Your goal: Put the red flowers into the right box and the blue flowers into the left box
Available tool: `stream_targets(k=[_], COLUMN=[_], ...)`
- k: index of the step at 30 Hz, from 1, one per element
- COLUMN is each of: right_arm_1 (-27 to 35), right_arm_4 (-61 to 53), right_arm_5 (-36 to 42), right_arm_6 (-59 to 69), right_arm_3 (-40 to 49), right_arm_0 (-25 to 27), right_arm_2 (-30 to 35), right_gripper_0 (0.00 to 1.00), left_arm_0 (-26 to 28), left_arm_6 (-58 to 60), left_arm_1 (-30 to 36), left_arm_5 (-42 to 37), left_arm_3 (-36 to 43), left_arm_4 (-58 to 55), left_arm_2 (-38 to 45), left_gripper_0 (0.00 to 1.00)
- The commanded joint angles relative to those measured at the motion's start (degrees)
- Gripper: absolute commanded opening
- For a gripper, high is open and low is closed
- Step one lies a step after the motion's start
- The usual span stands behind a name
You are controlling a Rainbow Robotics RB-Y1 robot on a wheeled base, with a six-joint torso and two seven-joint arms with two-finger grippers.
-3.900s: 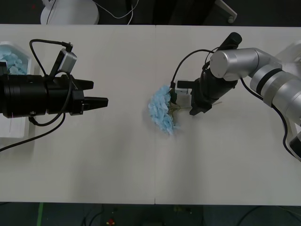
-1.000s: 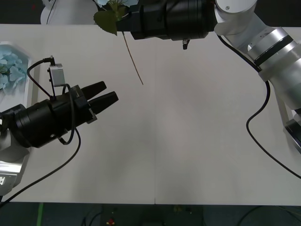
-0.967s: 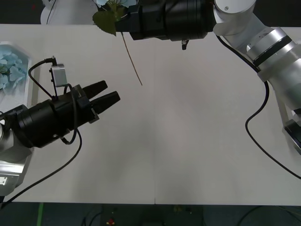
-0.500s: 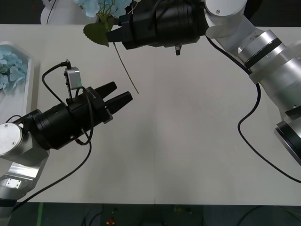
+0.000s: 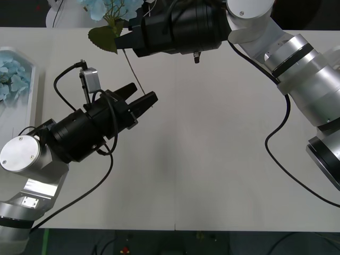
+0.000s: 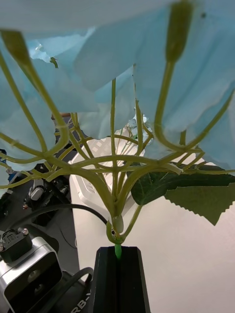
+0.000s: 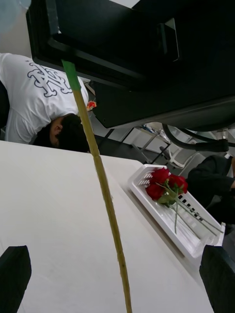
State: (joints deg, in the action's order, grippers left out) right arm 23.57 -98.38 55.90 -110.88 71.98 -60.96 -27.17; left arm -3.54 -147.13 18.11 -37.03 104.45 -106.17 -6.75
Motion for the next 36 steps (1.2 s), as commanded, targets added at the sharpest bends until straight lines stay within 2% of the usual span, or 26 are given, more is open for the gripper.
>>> stream_targets(k=[1, 5, 7, 8, 9, 10, 12, 15, 32, 34, 36], right_arm_1=[-1.7, -1.7, -1.6, -1.6, -1.7, -1.7, -1.7, -1.7, -1.7, -1.6, -1.2], right_arm_4=[-0.7, -0.8, -0.8, -0.8, -0.8, -0.8, -0.8, -0.8, -0.8, 0.6, 2.1], right_arm_5=[0.3, 0.3, 0.3, 0.3, 0.3, 0.3, 0.3, 0.3, 0.3, 0.3, -0.2], right_arm_6=[1.2, 1.1, 1.0, 1.1, 1.1, 1.2, 1.1, 1.1, 1.0, 0.7, 0.0], right_arm_3=[1.3, 1.2, 1.2, 1.3, 1.2, 1.2, 1.2, 1.3, 1.5, 1.5, 2.2], right_arm_0=[-3.6, -3.6, -3.6, -3.6, -3.6, -3.6, -3.6, -3.6, -3.6, -3.6, -3.6], right_arm_2=[0.5, 0.3, 0.3, 0.3, 0.3, 0.3, 0.3, 0.3, 0.3, 0.3, 0.3], right_gripper_0=[0.00, 0.00, 0.00, 0.00, 0.00, 0.00, 0.00, 0.00, 0.00, 0.52, 0.69], left_arm_0=[-2.6, -3.3, -3.7, -3.8, -3.8, -3.8, -3.8, -3.8, -3.7, -3.7, -3.7], left_arm_6=[-1.9, -1.8, -1.7, -1.7, -1.7, -1.7, -1.7, -1.7, -1.4, -1.2, -1.0], left_arm_1=[-1.5, -1.6, -1.6, -1.6, -1.6, -1.6, -1.6, -1.6, -1.5, -1.3, -1.0], left_arm_5=[3.3, 6.1, 7.2, 7.9, 8.0, 8.2, 8.2, 8.2, 8.9, 8.9, 8.9], left_arm_3=[0.6, 0.4, 0.1, 0.2, 0.1, 0.1, 0.1, 0.1, 0.2, 0.2, 0.1], left_arm_4=[0.5, 0.5, 0.6, 0.6, 0.6, 0.6, 0.6, 0.6, 0.5, 0.4, 0.4], left_arm_2=[-2.4, -3.6, -4.3, -4.6, -4.8, -4.8, -4.8, -4.9, -4.4, -4.3, -4.2], left_gripper_0=[1.00, 1.00, 0.89, 0.72, 0.60, 0.38, 0.19, 0.02, 0.00, 0.00, 0.00])
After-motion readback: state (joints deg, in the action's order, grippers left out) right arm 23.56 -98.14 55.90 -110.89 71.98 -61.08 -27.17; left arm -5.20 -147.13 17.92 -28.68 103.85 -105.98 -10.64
